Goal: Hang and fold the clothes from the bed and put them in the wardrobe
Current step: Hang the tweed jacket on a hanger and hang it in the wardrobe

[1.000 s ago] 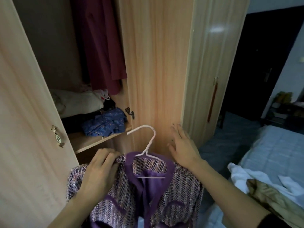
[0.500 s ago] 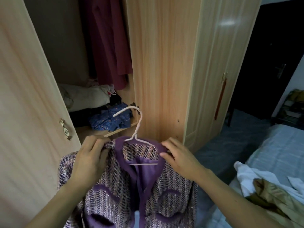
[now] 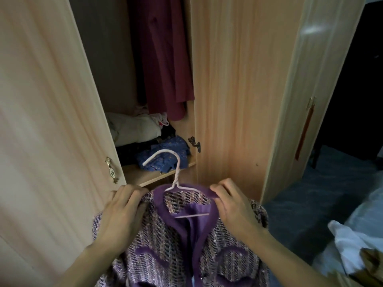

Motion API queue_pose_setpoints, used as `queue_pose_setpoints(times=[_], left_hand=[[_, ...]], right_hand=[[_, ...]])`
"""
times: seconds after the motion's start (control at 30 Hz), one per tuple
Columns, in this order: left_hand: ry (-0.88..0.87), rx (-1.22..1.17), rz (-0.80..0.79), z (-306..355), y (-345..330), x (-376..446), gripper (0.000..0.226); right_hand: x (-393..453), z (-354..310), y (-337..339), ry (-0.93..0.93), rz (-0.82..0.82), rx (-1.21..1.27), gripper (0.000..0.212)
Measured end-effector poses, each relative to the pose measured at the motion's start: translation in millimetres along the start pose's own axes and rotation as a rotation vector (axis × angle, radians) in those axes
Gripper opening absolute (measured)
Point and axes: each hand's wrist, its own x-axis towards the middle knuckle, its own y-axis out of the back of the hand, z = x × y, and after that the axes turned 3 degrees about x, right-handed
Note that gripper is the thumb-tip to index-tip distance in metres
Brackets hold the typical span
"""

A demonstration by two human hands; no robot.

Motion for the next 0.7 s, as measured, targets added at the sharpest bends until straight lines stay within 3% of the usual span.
queue_pose_setpoints(times=[0.3,0.43,0.6,0.7], left_hand=[[-0.104,0.019,-0.192,-78.4,9.7,31.0,0.032],[-0.025,0.049,-0.197,-117.0,11.3,35.8,0.041],[0.098,0.284,-0.227,-158.2,3.3,68.1,0.037],[0.087,0.419,-0.276,-179.8,-1.3,95.6,0.042]], right_hand=[[46.9,-10.5,-44.2,-0.008,0.050,0.044,0.019],[61.6,-16.7,-68.6,0.003,0.037,0.051,0.017],[82.5,-21.5,-88.6,0.014,0.053,0.040,0.017],[98.2,-17.6,-98.0,0.022,0.062,0.053,0.016]])
